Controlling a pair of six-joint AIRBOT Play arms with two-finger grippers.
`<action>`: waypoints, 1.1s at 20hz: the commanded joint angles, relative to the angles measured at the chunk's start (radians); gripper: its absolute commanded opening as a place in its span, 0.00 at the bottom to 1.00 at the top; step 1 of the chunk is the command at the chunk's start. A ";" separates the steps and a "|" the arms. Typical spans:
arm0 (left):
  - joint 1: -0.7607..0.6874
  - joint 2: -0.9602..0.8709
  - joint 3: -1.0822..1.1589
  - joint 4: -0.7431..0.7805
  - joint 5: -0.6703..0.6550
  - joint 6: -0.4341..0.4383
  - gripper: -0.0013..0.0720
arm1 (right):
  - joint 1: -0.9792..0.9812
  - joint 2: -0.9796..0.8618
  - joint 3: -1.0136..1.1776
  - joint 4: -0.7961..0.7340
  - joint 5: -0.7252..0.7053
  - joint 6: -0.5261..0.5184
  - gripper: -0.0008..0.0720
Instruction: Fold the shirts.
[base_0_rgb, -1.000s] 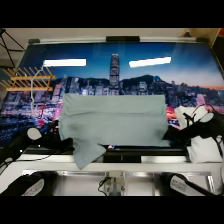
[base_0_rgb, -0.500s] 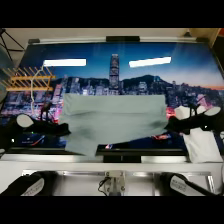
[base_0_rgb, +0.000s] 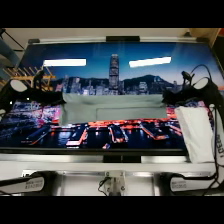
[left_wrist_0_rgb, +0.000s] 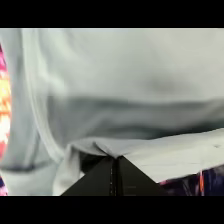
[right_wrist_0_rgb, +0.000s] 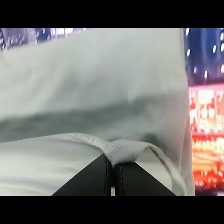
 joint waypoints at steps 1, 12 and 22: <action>0.019 -0.183 0.207 -0.001 -0.019 0.008 0.06 | 0.021 -0.106 0.097 -0.039 -0.009 0.062 0.10; 0.012 -0.311 0.325 -0.042 -0.182 0.025 0.75 | 0.001 -0.135 0.150 -0.136 0.126 0.032 0.93; -0.067 -0.234 0.343 -0.045 -0.209 0.034 0.74 | 0.009 -0.268 0.150 0.088 0.137 0.012 0.33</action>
